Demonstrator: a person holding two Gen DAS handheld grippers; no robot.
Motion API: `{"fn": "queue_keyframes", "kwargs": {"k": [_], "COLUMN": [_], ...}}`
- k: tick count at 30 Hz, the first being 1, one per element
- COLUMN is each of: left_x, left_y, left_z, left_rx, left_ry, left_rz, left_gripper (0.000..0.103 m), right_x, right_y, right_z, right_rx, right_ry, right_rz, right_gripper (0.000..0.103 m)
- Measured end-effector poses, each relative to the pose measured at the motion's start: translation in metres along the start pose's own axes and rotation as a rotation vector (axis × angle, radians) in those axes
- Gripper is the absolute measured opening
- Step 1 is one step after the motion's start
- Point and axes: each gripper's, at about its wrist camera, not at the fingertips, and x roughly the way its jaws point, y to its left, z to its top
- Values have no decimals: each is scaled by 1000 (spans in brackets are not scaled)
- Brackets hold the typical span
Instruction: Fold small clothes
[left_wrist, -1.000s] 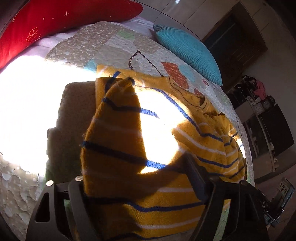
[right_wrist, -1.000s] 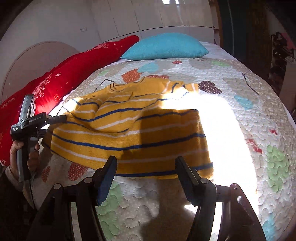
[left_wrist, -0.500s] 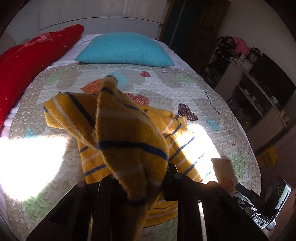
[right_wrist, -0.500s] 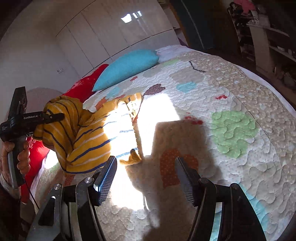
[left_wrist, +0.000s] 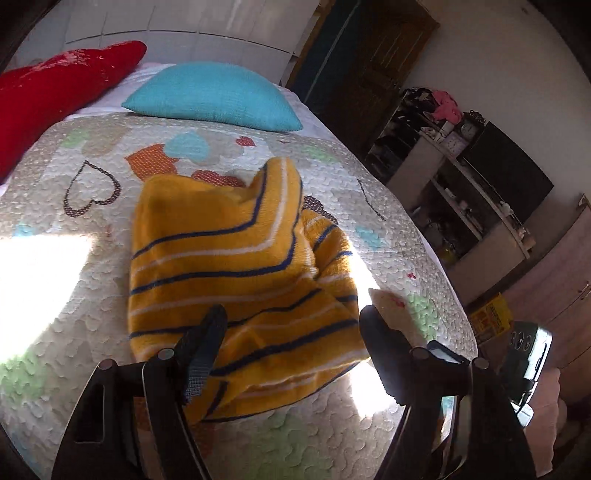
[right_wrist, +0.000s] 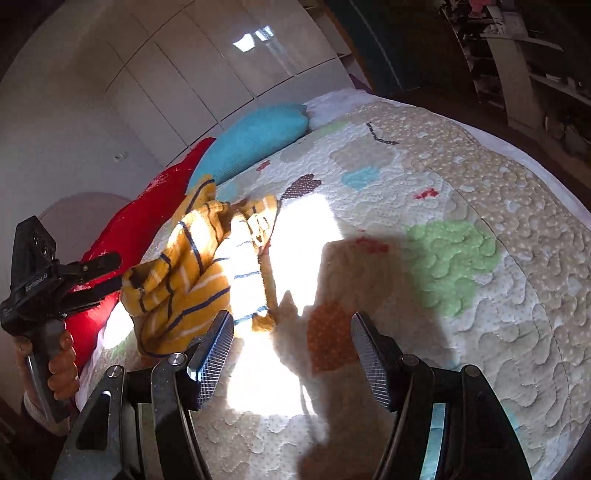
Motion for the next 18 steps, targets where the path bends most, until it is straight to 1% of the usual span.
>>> {"fn": "queue_keyframes", "kwargs": {"k": [3, 5, 7, 10, 11, 12, 13, 14, 15, 16, 18], "left_x": [-25, -39, -48, -52, -51, -51, -52, -53, -54, -55, -58], "left_y": [21, 37, 54, 73, 78, 84, 87, 89, 91, 91, 91], "left_z": [-17, -30, -44, -59, -62, -65, -69, -72, -73, -74, -75], "left_rx": [0, -21, -58, -115, -133, -147, -158, -166, -169, -167, -153], "left_ry": [-41, -56, -61, -53, -47, -40, -34, -29, -26, -27, -38], "left_rz": [91, 118, 125, 120, 121, 125, 129, 132, 135, 138, 144], "left_gripper": [73, 73, 73, 73, 73, 73, 73, 73, 73, 73, 73], "right_x": [7, 12, 22, 54, 68, 86, 108, 129, 145, 151, 135], "right_y": [43, 78, 111, 141, 146, 151, 153, 149, 144, 133, 112], "right_z": [14, 22, 29, 37, 38, 37, 35, 31, 27, 27, 38], "right_rx": [-85, -182, -278, -326, -336, -360, -386, -393, -384, -351, -250], "right_ry": [-25, -43, -51, -15, 10, 56, 122, 189, 254, 289, 244], "right_rz": [77, 104, 116, 119, 119, 95, 34, -29, -41, -12, 88], "right_gripper": [74, 76, 79, 79, 79, 79, 73, 59, 25, 23, 16]}}
